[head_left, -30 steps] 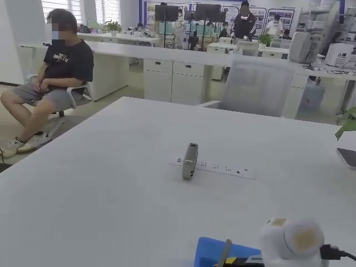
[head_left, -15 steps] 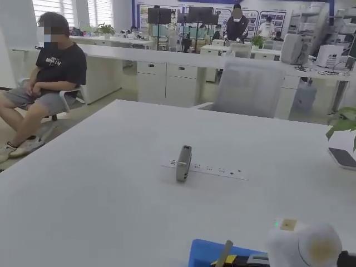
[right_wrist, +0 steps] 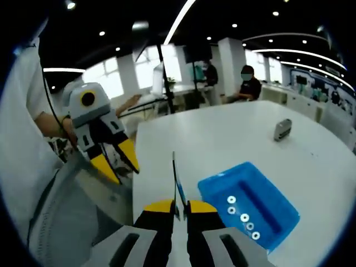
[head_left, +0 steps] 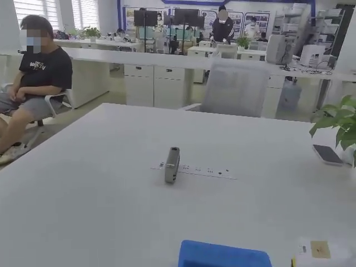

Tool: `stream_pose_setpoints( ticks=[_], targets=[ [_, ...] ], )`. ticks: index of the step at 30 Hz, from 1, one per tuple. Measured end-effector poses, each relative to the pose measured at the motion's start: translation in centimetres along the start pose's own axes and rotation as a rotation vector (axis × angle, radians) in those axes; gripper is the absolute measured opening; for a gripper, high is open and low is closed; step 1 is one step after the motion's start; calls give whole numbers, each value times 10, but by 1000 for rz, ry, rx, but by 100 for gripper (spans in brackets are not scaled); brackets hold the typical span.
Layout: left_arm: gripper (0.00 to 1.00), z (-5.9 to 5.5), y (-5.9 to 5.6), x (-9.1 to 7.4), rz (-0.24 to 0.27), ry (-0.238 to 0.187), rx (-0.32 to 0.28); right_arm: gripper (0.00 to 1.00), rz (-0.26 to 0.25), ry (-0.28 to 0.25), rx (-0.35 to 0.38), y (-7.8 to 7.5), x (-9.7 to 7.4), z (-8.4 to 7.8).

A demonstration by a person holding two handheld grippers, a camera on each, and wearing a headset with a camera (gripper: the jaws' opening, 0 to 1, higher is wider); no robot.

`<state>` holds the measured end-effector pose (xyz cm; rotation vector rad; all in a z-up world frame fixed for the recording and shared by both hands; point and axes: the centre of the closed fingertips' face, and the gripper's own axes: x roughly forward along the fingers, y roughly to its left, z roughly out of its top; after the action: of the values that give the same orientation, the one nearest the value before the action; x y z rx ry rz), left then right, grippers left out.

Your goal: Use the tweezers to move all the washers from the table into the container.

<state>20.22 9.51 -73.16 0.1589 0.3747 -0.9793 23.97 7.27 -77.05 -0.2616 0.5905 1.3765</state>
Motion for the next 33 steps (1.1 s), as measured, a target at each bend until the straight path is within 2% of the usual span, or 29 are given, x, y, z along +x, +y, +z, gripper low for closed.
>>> stream_pose_setpoints(
  ticks=[3, 5, 7, 12, 14, 15, 16, 17, 19, 22, 26, 28, 29, 31, 33],
  targets=[
    [0, 17, -5, 4, -57, -51, -31, 5, 24, 30, -15, 13, -1, -11],
    [0, 24, -6, 8, -85, -69, -51, 5, 42, 60, -38, 20, 0, -20],
    [0, 26, -8, 12, -111, -63, -57, 5, 62, 91, -68, 28, -1, -27],
    [0, 31, -18, 19, -181, -46, -11, 5, 95, 146, -117, 42, -3, -38],
    [0, 38, -27, 20, -233, -63, -6, 5, 101, 157, -127, 45, -3, -42],
    [2, 42, -36, 19, -294, -69, -20, 5, 106, 165, -132, 47, -3, -44],
    [5, 42, -39, 20, -312, -57, -38, 5, 107, 172, -140, 49, -3, -44],
    [10, 42, -36, 22, -296, -52, -44, 5, 107, 180, -150, 50, -3, -45],
    [16, 43, -37, 25, -305, -44, -39, 5, 106, 204, -182, 52, -4, -48],
    [11, 40, -44, 27, -351, -16, -23, 5, 105, 207, -193, 54, -6, -47],
    [11, 29, -57, 33, -398, 49, 24, 5, 95, 235, -229, 52, -8, -51],
    [2, 25, -58, 36, -393, 64, 52, 5, 94, 244, -239, 52, -8, -53],
    [0, 25, -58, 37, -392, 60, 59, 5, 96, 252, -245, 52, -9, -54],
    [0, 23, -54, 39, -378, 79, 41, 5, 89, 258, -251, 51, -9, -55],
    [0, 20, -52, 37, -377, 92, 59, 5, 78, 263, -251, 49, -9, -57]
  ],
)
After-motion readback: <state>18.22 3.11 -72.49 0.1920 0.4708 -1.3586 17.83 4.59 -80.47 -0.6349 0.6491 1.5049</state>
